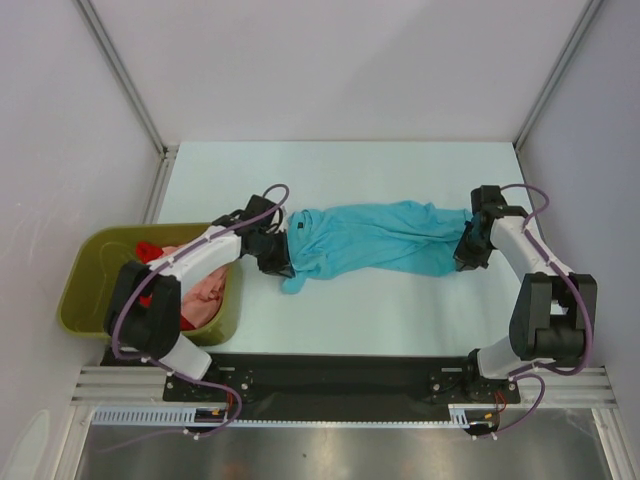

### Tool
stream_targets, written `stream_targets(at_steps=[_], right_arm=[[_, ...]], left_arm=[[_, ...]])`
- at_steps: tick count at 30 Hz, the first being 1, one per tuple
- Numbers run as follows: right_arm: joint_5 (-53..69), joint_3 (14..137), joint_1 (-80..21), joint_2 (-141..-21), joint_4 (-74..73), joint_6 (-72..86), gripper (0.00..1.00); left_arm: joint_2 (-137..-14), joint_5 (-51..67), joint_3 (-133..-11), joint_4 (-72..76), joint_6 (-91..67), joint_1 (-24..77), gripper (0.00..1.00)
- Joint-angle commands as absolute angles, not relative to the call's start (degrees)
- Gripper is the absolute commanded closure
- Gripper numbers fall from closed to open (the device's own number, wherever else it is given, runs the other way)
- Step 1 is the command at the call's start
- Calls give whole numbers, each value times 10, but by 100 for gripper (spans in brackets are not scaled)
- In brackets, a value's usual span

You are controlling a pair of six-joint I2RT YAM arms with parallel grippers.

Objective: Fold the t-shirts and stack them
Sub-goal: Flatten the tshirt out

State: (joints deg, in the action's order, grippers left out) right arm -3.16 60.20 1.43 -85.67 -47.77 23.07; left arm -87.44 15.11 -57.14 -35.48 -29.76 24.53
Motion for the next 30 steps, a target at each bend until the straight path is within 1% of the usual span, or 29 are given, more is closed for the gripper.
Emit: stream_targets(at_steps=[1, 3, 6, 7, 9, 10, 13, 20, 21, 23, 24, 26, 27, 30], right_arm=[[-21, 599, 11, -860, -467, 228, 100], [-22, 599, 11, -862, -468, 224, 100], [-24, 599, 14, -863, -469, 221, 100], [-22, 599, 14, -864, -469, 221, 100], [-19, 601, 15, -865, -469, 221, 100], [-19, 601, 15, -864, -469, 221, 100], [-17, 599, 15, -861, -468, 220, 100], [-11, 588, 15, -853, -463, 225, 100], [-11, 586, 16, -850, -463, 225, 100], [-8, 585, 15, -849, -463, 226, 100], [-7, 585, 16, -848, -463, 225, 100], [-6, 584, 15, -847, -460, 226, 100], [-5, 583, 15, -846, -459, 227, 100], [-5, 583, 15, -849, -456, 227, 100]], left_arm=[[-917, 138, -621, -315, -258, 261, 87], [-944, 146, -673, -322, -251, 273, 89], [-1018, 142, -765, -366, -245, 304, 90], [-1041, 137, -783, -376, -248, 313, 85], [-1045, 130, -805, -387, -253, 316, 73], [-1040, 127, -804, -388, -253, 316, 62], [-1012, 86, -792, -410, -238, 316, 54], [-913, 17, -730, -416, -205, 315, 52], [-898, -13, -724, -420, -206, 315, 51], [-894, -39, -712, -441, -208, 309, 50], [-896, -40, -706, -445, -213, 295, 54], [-899, -27, -679, -432, -221, 274, 58], [-903, -7, -672, -425, -225, 251, 62], [-929, 31, -668, -397, -231, 222, 67]])
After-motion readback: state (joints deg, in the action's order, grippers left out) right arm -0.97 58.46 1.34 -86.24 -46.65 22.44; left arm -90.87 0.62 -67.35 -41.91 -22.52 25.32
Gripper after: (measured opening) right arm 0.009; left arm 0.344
